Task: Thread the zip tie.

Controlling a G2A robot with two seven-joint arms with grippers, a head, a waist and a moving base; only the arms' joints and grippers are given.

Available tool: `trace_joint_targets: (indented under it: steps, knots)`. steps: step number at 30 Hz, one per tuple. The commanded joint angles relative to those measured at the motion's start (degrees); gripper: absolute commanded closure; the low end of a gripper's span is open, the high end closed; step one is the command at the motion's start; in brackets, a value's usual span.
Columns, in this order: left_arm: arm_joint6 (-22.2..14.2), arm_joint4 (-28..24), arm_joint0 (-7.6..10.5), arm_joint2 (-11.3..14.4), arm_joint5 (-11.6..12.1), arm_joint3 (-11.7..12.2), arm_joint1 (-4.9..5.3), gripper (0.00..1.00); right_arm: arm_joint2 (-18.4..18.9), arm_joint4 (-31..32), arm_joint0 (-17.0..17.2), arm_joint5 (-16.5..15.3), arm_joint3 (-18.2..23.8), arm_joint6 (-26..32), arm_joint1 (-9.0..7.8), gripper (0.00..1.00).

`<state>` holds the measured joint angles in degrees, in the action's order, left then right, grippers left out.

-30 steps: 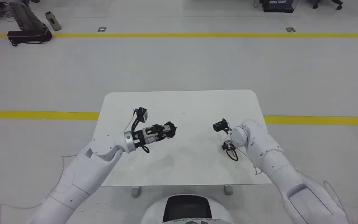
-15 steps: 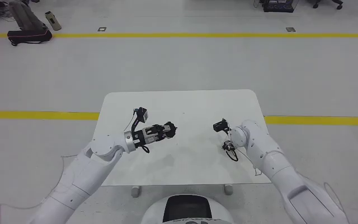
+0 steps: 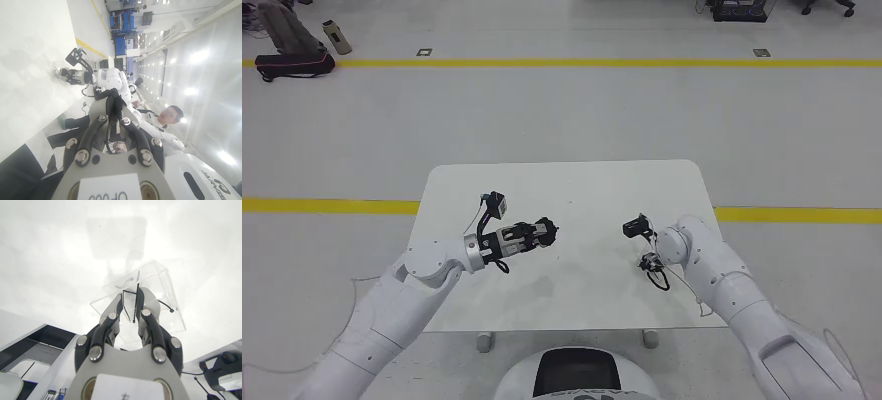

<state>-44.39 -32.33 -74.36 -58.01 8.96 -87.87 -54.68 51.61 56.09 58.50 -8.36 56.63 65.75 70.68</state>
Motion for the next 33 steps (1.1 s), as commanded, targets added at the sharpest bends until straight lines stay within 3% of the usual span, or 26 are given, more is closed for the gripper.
trace_joint_targets:
  steps: [1,10,23,33]
  knots:
    - [0.0,0.0,0.0,0.0,0.0,0.0,0.0,1.0,-0.01,0.44,0.0,0.43,0.34,-0.16,-0.03,0.83]
    - [0.0,0.0,0.0,0.0,0.0,0.0,0.0,1.0,1.12,0.4,1.22,-0.2,3.46,0.88,-0.62,0.84]
    - [0.0,0.0,0.0,0.0,0.0,0.0,0.0,1.0,-0.29,-0.52,0.25,-0.51,0.38,0.47,0.04,0.93]
    - [0.0,0.0,0.0,0.0,0.0,0.0,0.0,1.0,-1.58,-0.36,-0.95,-0.27,-1.73,-0.46,0.68,0.91]
